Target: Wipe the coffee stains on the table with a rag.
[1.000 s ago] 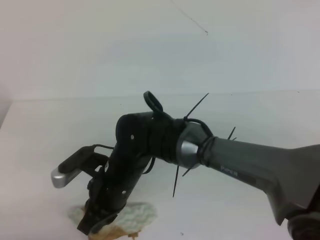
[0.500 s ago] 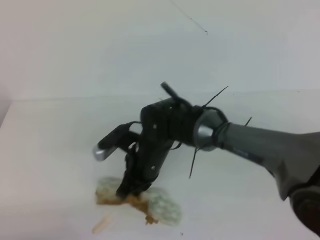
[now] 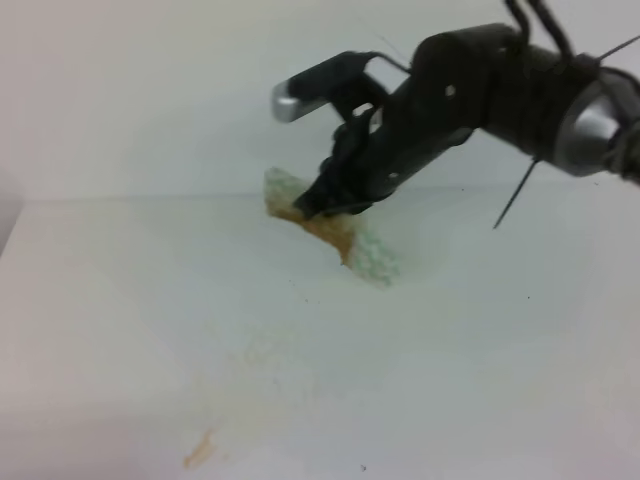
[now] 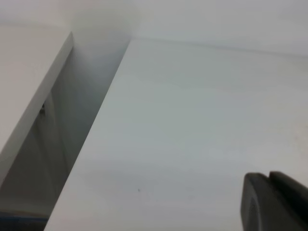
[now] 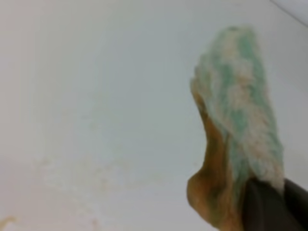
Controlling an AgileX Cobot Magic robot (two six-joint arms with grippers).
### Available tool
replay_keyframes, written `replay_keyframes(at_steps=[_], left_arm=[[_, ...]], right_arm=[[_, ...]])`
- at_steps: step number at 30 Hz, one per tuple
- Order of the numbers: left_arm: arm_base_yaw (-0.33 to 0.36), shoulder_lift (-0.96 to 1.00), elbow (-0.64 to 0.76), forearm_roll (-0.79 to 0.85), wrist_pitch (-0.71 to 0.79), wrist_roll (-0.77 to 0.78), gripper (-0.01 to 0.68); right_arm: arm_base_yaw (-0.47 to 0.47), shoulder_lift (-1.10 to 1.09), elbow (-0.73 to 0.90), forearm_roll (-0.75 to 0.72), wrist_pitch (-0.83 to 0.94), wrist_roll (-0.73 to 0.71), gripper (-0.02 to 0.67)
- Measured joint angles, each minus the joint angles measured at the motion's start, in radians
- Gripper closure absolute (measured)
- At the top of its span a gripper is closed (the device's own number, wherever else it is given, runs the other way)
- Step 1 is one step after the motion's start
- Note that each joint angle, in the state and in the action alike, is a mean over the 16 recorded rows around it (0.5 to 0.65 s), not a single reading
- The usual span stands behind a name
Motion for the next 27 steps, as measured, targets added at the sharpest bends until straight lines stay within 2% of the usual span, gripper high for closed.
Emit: replay_keyframes(at_steps=[5, 12, 19, 27], left_arm=[[0.000, 0.000, 0.000, 0.000, 0.000, 0.000, 0.672], [0.000, 0.000, 0.000, 0.000, 0.000, 0.000, 0.672], [0.000, 0.000, 0.000, 0.000, 0.000, 0.000, 0.672], [0.000, 0.000, 0.000, 0.000, 0.000, 0.000, 0.672]], right_arm=[[-0.063, -0.092, 0.121, -0.011, -0.066, 0.058, 0.647], [-0.134, -0.200, 0.381, 0.017, -0.222, 0.115, 0.648], [-0.160, -0.240, 0.585, 0.124, -0.385, 0.080, 0.648], [-0.158, -0.206, 0.651, 0.235, -0.472, -0.011, 0.641]])
